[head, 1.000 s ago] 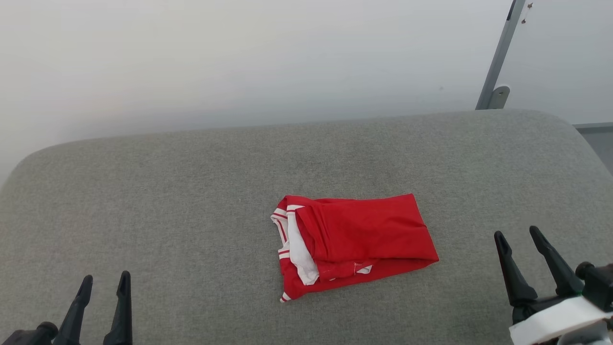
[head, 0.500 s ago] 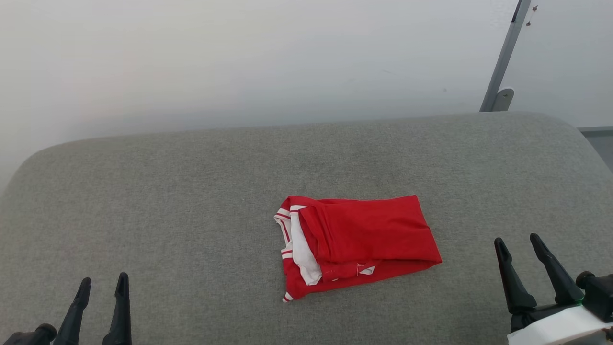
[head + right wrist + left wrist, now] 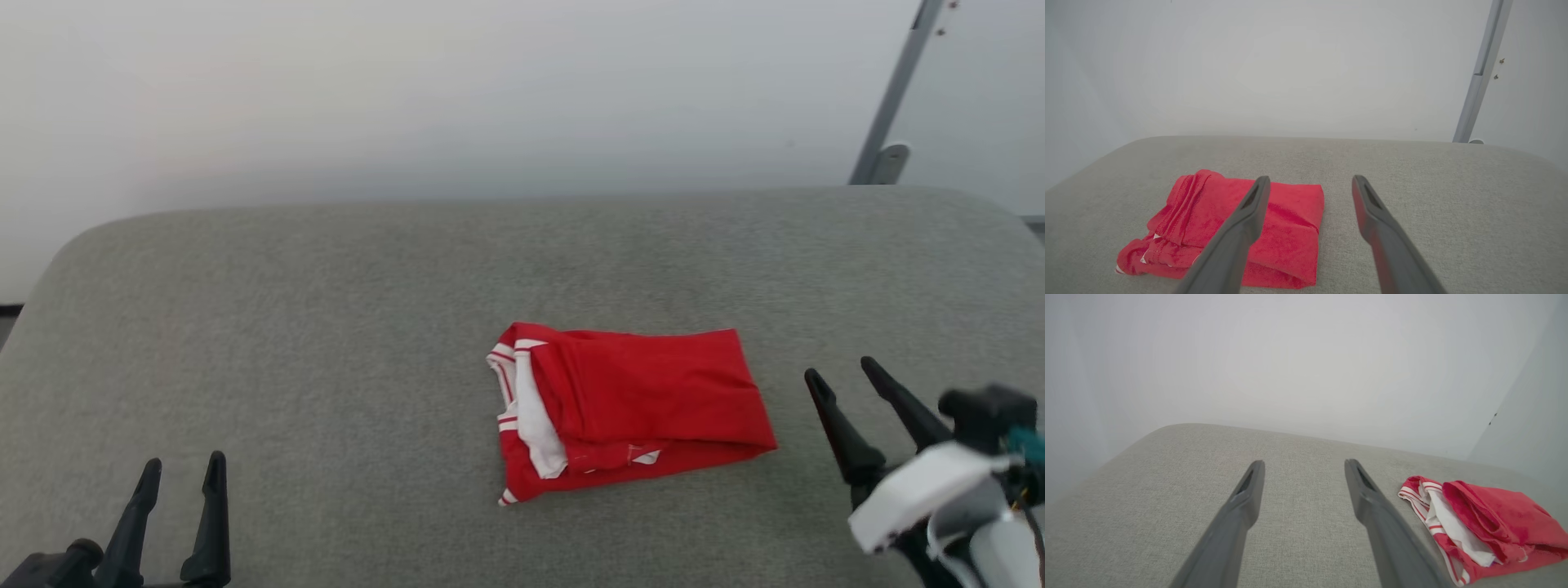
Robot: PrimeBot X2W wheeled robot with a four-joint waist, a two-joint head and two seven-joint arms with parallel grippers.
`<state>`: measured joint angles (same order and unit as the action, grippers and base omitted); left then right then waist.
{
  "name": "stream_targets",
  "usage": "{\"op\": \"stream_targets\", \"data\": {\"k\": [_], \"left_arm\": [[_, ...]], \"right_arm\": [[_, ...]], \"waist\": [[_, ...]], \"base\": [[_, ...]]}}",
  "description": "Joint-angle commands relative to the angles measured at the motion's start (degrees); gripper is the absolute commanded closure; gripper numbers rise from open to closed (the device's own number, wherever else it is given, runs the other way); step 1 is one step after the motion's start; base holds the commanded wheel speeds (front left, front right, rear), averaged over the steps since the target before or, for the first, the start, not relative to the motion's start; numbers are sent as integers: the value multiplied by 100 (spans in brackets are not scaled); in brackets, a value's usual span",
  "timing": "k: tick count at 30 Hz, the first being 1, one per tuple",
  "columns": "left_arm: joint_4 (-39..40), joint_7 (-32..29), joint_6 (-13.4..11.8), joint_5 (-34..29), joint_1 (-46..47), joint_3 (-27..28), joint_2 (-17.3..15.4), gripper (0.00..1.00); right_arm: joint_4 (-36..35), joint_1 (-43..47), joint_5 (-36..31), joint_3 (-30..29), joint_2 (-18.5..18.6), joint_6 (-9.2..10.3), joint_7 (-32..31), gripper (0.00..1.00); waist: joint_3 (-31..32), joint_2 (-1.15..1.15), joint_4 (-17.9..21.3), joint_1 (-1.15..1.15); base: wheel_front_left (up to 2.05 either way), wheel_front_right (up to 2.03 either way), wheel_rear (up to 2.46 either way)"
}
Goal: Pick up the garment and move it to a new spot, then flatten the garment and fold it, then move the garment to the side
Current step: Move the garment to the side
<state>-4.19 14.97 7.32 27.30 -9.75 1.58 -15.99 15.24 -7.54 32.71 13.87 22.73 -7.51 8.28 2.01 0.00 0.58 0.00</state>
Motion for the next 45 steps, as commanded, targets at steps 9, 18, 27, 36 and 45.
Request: {"op": "stream_targets", "data": {"k": [9, 18, 27, 36, 45], "left_arm": [[-4, 25, 21, 67, 280, -197, 31, 0], [-159, 25, 21, 174, 715, -542, 42, 0], [-264, 25, 21, 302, 1094, -754, 62, 0], [-360, 25, 21, 333, 1301, -853, 77, 0], [-241, 25, 21, 215, 1295, -660, -8, 0]], "right_arm": [[568, -1016, 882, 498, 619, 4, -1851, 0], [996, -1716, 1531, 827, 960, 4, -3507, 0], [1674, -2190, 1791, 1057, 810, 4, -5121, 0], [2084, -2421, 1835, 1286, 362, 3, -5693, 100], [1511, -2540, 1868, 1130, 876, 5, -5513, 100]], "waist": [[-412, 0, -443, 0], [-934, 0, -878, 0], [-1339, 0, -1166, 0], [-1500, 0, -1252, 0], [-1471, 0, -986, 0]], "base": [[0, 0, 0], [0, 0, 0], [0, 0, 0], [0, 0, 0], [0, 0, 0]]}}
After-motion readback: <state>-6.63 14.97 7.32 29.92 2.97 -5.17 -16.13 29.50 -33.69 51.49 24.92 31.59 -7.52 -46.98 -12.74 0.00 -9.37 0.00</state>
